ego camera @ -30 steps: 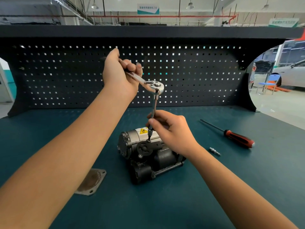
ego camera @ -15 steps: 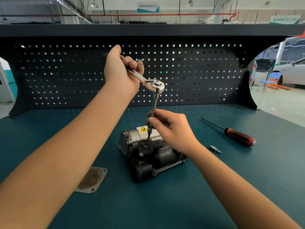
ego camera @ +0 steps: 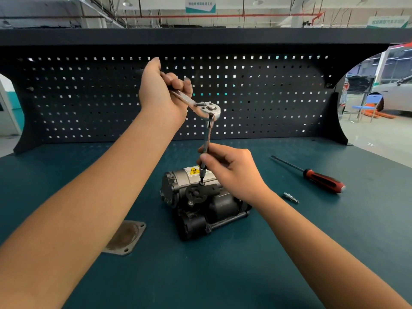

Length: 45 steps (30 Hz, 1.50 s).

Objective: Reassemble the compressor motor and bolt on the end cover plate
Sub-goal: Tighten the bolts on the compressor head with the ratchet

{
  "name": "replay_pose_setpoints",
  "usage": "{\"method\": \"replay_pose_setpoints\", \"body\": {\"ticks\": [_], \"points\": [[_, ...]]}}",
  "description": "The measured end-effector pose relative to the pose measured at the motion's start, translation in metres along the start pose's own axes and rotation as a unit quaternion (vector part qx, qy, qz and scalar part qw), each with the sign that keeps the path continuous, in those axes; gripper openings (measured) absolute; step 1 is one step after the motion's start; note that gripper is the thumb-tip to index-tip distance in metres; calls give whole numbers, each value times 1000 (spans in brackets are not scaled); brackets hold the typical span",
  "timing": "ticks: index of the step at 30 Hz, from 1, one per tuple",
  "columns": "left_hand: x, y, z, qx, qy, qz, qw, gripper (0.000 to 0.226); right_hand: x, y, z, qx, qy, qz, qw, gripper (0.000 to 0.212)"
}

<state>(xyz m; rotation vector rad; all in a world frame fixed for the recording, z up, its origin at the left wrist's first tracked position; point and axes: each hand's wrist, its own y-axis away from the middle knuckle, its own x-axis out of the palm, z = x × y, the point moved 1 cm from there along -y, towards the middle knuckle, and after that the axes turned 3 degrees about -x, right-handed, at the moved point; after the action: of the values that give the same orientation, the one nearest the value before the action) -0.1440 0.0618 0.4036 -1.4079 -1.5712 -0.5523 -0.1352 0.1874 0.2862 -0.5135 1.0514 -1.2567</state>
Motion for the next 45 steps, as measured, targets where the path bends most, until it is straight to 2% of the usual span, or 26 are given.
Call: {"method": "replay_pose_setpoints", "body": {"ticks": [7,12,15,19,21,31,36,40,45], "points": [[-6,4,0,12,-10,-8,1000,41,-2,1,1,8,-7,15,1000,13],[-1,11,4,57,-73,5,996,36,-3,2,-2,40,-30,5,999,14],[-1,19,10,86,-122,33,988,26,-4,1,-6,91,-75,9,993,27],[-8,32,15,143,-239,106,955,16,-5,3,-9,125,-107,6,986,25],[-12,38,15,160,-254,137,944,16,-5,4,-9,125,-109,8,986,24],[-32,52,7,201,-235,124,943,18,-3,3,-7,107,-103,46,988,24],[-33,63,10,211,-238,184,930,9,-6,1,-7,127,-105,66,984,23],[-28,61,13,161,-188,210,946,14,-7,6,-5,111,-93,50,988,23],[-15,46,8,122,-117,149,974,20,-1,7,-4,109,-73,24,991,27]]}}
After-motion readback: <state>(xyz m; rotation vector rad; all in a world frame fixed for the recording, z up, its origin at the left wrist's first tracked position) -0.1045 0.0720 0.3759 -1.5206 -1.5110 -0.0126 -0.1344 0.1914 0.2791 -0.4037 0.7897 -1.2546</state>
